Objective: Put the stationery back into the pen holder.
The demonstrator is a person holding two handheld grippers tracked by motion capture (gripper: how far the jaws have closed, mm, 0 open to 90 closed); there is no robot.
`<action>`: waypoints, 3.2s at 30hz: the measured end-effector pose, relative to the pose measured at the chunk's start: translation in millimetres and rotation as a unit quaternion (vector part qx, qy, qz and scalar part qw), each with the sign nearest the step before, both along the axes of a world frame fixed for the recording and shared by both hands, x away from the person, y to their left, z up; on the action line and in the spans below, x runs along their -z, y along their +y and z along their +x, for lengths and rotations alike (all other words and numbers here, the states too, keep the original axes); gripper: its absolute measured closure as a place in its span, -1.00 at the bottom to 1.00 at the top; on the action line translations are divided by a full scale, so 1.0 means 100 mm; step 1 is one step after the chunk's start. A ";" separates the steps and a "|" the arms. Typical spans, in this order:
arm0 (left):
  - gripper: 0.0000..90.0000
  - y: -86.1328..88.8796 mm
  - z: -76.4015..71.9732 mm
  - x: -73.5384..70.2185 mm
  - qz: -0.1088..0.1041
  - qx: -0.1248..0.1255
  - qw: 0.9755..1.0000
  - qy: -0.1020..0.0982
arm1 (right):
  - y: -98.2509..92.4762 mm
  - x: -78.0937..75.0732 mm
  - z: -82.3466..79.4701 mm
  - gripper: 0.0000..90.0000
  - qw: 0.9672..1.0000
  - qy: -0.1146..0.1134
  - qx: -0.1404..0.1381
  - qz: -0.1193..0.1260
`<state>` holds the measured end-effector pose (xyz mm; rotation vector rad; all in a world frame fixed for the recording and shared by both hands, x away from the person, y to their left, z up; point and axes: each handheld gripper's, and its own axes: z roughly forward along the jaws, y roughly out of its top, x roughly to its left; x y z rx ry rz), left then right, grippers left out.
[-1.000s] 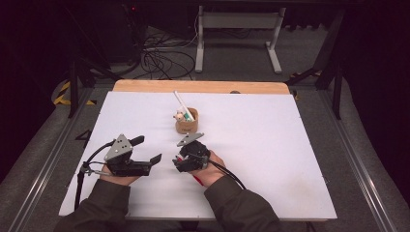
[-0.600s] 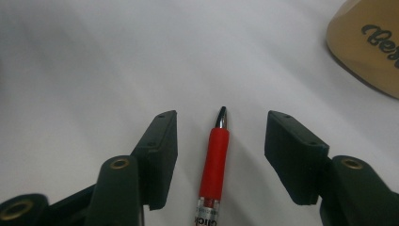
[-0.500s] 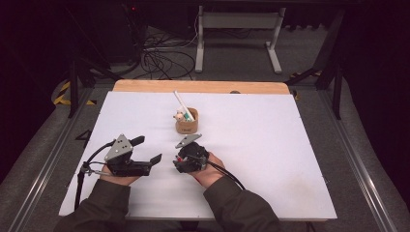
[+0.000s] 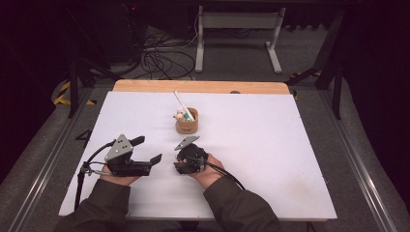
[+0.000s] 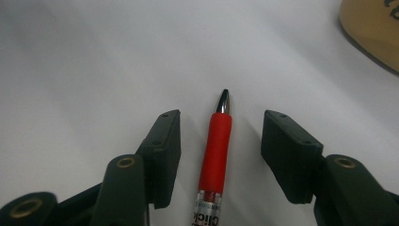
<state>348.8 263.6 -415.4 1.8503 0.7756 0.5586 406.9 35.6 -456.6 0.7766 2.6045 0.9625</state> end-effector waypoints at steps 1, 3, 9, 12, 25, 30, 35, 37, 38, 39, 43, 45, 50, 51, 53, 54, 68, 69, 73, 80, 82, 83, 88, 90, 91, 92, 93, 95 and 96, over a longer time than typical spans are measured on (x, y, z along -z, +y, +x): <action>-0.75 0.00 0.00 0.00 -0.001 0.000 1.000 0.000 | 0.00 0.00 0.00 0.08 1.000 0.000 0.000 0.000; -0.74 0.00 0.00 0.00 -0.001 0.000 1.000 0.000 | 0.00 0.00 0.00 0.08 1.000 -0.001 0.000 0.000; -0.74 -0.01 0.00 0.00 -0.003 0.001 1.000 0.001 | 0.00 0.00 -0.01 0.15 1.000 -0.001 -0.003 -0.001; -0.73 -0.01 0.00 0.01 -0.001 0.002 1.000 0.002 | 0.00 0.00 -0.01 0.18 1.000 0.003 -0.001 0.001; -0.72 -0.01 0.00 0.01 0.000 0.002 1.000 0.002 | -0.01 -0.02 0.00 0.49 1.000 0.010 0.009 -0.004; -0.71 -0.01 0.00 0.01 0.006 0.003 1.000 -0.004 | -0.01 -0.02 0.00 0.55 1.000 0.008 0.010 -0.006; -0.71 -0.01 0.00 0.01 0.004 0.003 1.000 -0.003 | -0.01 -0.02 -0.01 0.64 1.000 0.007 0.005 -0.007; -0.71 -0.01 0.00 0.01 0.006 0.003 1.000 -0.004 | -0.01 -0.02 -0.01 0.67 1.000 0.008 0.004 -0.006; -0.71 -0.01 0.00 0.01 0.006 0.003 1.000 -0.004 | -0.01 -0.02 -0.01 0.68 1.000 0.009 0.004 -0.006; -0.71 -0.01 0.00 0.01 0.005 0.003 1.000 -0.003 | -0.01 -0.02 -0.01 0.69 1.000 0.010 0.005 -0.005; -0.71 -0.02 0.00 0.01 0.004 0.003 1.000 -0.001 | -0.01 -0.02 -0.01 0.72 1.000 0.011 0.004 -0.004; -0.71 -0.02 0.00 0.01 0.003 0.004 1.000 0.000 | -0.01 -0.02 -0.01 0.74 1.000 0.010 0.002 -0.003; -0.71 -0.03 0.00 0.01 0.002 0.004 1.000 0.000 | -0.01 -0.02 -0.01 0.77 1.000 0.008 0.002 -0.004; -0.71 -0.03 0.00 0.01 0.002 0.004 1.000 0.000 | -0.01 -0.02 -0.01 0.78 1.000 0.007 0.001 -0.004; -0.71 -0.02 0.00 0.01 0.003 0.004 1.000 0.001 | -0.02 -0.02 -0.01 0.78 1.000 0.007 0.001 -0.004; -0.71 -0.02 0.00 0.02 0.002 0.004 1.000 0.000 | -0.01 -0.02 -0.01 0.78 1.000 0.007 0.001 -0.004; -0.70 -0.01 0.00 0.01 0.004 0.003 1.000 -0.004 | -0.05 -0.01 0.00 0.80 1.000 0.004 -0.006 0.017; -0.70 -0.01 0.00 0.01 0.004 0.003 1.000 -0.004 | -0.04 -0.01 0.00 0.80 1.000 0.004 -0.008 0.021; -0.70 -0.01 0.00 0.01 0.001 0.004 1.000 -0.001 | -0.04 -0.03 -0.01 0.80 0.999 0.003 -0.017 0.043; -0.70 -0.01 0.00 0.01 0.005 0.004 1.000 -0.003 | -0.09 -0.12 -0.03 0.80 0.996 -0.012 -0.020 0.091; -0.70 -0.01 0.00 0.01 0.005 0.004 1.000 -0.003 | -0.12 -0.15 -0.03 0.80 0.994 -0.013 -0.019 0.106; -0.70 -0.02 0.00 0.01 0.004 0.004 1.000 -0.005 | -0.13 -0.17 -0.03 0.80 0.993 -0.014 -0.019 0.114; -0.70 -0.03 0.00 0.02 0.001 0.005 1.000 -0.001 | -0.18 -0.23 -0.03 0.80 0.989 -0.023 -0.013 0.146; -0.70 -0.03 0.00 0.02 0.003 0.006 1.000 -0.001 | -0.21 -0.26 -0.03 0.80 0.987 -0.030 -0.016 0.157; -0.70 -0.04 0.00 0.02 0.001 0.006 1.000 -0.001 | -0.21 -0.28 -0.04 0.80 0.986 -0.036 -0.014 0.162; -0.70 -0.04 0.00 0.02 0.004 0.008 1.000 -0.001 | -0.22 -0.29 -0.05 0.80 0.985 -0.040 -0.013 0.166; -0.70 -0.04 0.00 0.02 0.000 0.009 1.000 0.002 | -0.23 -0.31 -0.05 0.80 0.984 -0.044 -0.014 0.172; -0.70 -0.05 -0.01 0.03 -0.005 0.008 1.000 0.005 | -0.24 -0.34 -0.07 0.80 0.980 -0.057 -0.020 0.188; -0.70 -0.06 -0.01 0.03 -0.005 0.009 1.000 0.005 | -0.25 -0.36 -0.09 0.80 0.978 -0.061 -0.021 0.196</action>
